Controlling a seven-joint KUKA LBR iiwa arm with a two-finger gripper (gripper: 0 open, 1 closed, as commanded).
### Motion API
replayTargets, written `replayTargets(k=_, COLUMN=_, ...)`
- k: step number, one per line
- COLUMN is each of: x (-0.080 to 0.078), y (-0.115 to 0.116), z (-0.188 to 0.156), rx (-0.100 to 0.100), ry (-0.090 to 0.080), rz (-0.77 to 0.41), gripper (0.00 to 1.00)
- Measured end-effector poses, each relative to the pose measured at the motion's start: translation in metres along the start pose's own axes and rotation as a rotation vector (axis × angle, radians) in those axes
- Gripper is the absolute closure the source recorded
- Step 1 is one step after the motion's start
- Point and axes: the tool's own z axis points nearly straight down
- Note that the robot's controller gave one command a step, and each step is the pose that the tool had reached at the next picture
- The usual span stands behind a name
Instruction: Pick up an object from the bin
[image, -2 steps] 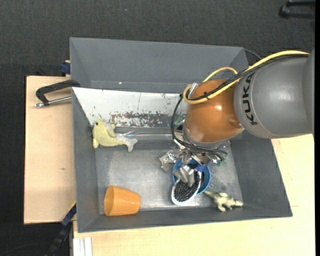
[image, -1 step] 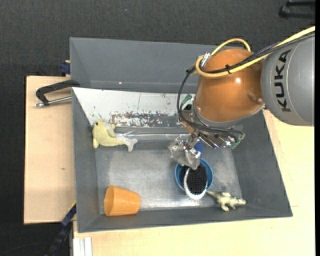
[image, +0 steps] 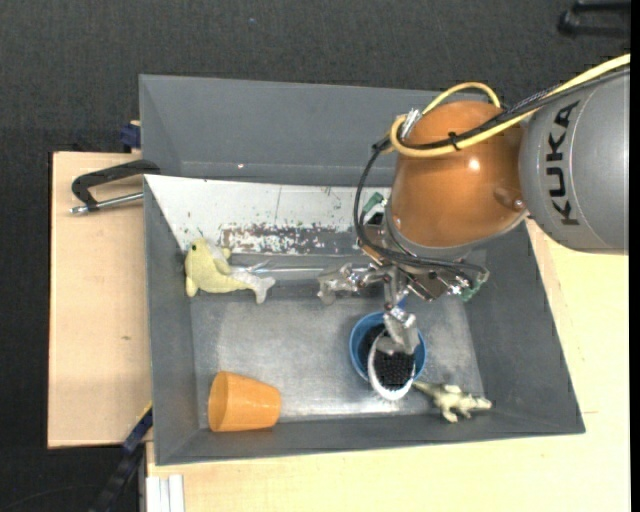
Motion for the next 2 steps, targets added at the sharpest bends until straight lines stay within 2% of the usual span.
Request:
replayTargets(k=1, x=0.008, y=-0.031, z=0.040, rx=-0.003, ry=0.005, rz=-0.370, gripper=0.00)
replayTargets(k=2, x=-0.012, y=-0.046, z=0.106, rx=0.006, ry=-0.004, rz=-0.579, gripper=0.00)
